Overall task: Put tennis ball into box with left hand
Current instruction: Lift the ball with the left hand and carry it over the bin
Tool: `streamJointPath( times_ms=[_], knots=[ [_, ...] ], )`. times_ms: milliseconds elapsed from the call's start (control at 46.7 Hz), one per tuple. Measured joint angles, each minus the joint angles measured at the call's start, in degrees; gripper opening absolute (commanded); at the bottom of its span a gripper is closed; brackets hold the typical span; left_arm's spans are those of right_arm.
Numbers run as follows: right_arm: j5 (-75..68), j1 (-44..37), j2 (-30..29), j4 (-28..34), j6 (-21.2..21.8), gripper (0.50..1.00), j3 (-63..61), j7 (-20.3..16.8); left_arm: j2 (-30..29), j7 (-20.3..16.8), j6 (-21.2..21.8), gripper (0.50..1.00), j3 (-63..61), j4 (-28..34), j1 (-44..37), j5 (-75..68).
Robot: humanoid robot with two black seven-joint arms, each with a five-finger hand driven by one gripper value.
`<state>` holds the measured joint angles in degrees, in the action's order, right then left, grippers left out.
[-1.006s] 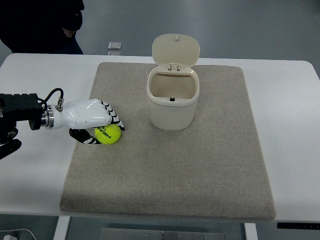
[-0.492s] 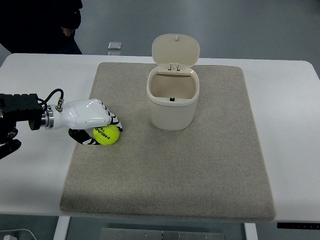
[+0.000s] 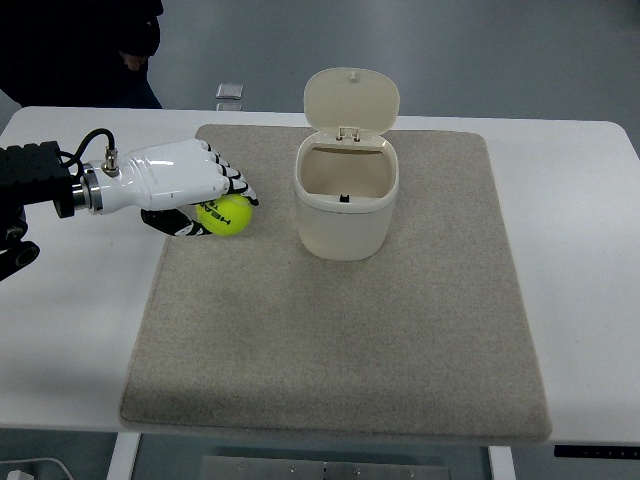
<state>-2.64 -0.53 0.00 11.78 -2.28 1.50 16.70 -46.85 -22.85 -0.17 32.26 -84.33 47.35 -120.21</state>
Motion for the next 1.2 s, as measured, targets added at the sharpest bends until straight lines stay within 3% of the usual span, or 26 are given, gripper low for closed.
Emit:
streamJointPath(
  times_ms=[492,642,942,1198],
  knots=[
    [0.0,0.0,0.0,0.0,0.0,0.94,0.0,0.0,1.2,-1.1,0.0,0.5,-0.4,-4.1,7.6,-5.1],
    [0.0,0.0,0.0,0.0,0.0,0.938,0.0,0.0,4.4,-1.1,0.0,0.5,-0.5,-4.5,8.7,-8.5],
    [0.0,0.0,0.0,0.0,0.0,0.94,0.0,0.0,9.0,-1.0,-0.2,0.5,-1.0,-3.4,11.0,-9.8],
    [0.0,0.0,0.0,0.0,0.0,0.938,0.0,0.0,13.2,-0.8,-0.2,0.5,-1.0,1.2,12.1,-9.8]
  ],
)
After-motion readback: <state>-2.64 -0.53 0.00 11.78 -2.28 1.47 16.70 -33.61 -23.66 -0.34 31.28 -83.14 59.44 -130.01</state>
